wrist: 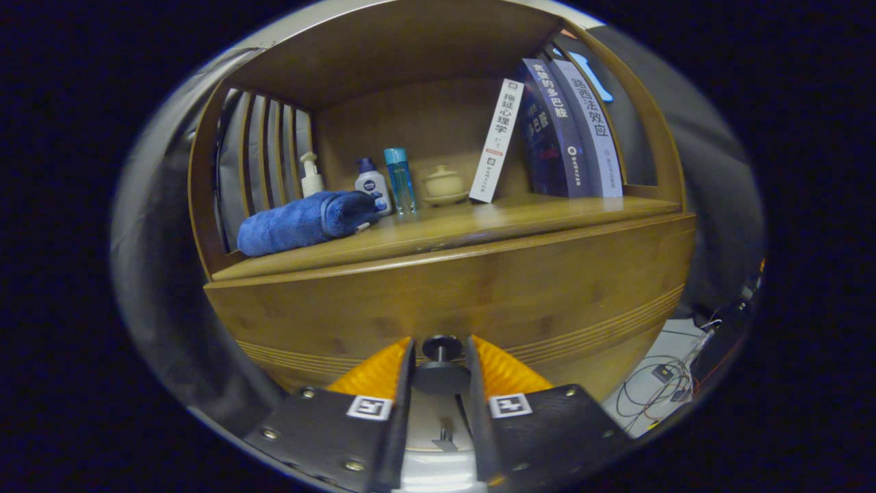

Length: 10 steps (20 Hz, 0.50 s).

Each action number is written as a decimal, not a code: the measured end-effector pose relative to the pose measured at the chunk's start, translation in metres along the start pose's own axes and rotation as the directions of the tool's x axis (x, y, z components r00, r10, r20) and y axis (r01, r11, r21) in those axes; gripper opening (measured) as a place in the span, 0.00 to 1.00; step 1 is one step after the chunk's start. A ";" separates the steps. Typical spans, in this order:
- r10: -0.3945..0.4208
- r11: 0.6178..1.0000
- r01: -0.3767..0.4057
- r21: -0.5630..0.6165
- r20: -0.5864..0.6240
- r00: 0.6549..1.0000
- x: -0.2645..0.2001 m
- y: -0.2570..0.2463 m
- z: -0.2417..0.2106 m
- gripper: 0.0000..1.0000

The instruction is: Pull open the drawer, take out the items inside it, and place them on the countertop above the cabinet.

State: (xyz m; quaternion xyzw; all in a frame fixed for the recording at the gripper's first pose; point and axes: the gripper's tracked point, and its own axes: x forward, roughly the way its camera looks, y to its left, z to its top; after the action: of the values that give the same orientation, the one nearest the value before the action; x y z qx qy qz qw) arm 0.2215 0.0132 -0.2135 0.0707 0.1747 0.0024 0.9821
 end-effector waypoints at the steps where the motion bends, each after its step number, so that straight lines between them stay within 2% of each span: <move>1: 0.000 1.000 0.000 0.000 -0.014 1.000 0.002 0.001 -0.001 0.35; 2: -0.004 1.000 0.004 -0.016 -0.018 1.000 0.001 0.001 0.000 0.35; 3: -0.006 1.000 0.005 -0.026 -0.032 0.999 0.000 0.001 -0.002 0.26; 10: -0.045 0.999 0.045 -0.003 -0.048 0.998 -0.037 0.002 -0.012 0.27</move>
State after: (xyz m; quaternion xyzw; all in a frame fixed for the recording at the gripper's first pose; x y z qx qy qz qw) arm 0.1822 0.0154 -0.2118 0.0657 0.2000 -0.0179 0.9774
